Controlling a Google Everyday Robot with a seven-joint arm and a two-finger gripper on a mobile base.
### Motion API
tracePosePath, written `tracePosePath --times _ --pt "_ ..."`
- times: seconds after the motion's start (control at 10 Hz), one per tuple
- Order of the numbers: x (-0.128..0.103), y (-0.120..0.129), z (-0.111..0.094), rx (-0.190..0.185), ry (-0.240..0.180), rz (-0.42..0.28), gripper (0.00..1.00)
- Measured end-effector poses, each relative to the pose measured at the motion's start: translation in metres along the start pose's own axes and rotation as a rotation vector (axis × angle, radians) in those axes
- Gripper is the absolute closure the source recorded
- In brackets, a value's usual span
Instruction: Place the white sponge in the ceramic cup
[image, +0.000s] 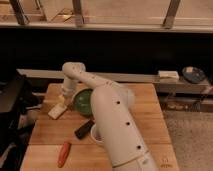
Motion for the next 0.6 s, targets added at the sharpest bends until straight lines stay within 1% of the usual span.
tracePosePath --times 0.2,0.3,0.5,0.6 --pt "-0.001 0.0 0.0 -0.005 -0.001 -0.002 1.0" --pt "-0.005 0.002 -0.005 -0.005 -0.011 -0.014 1.0" --pt "-0.017 0.013 -0.025 -0.01 -0.045 -0.057 1.0" --pt "-0.021 0.018 -0.033 -0.021 -0.06 -0.062 1.0"
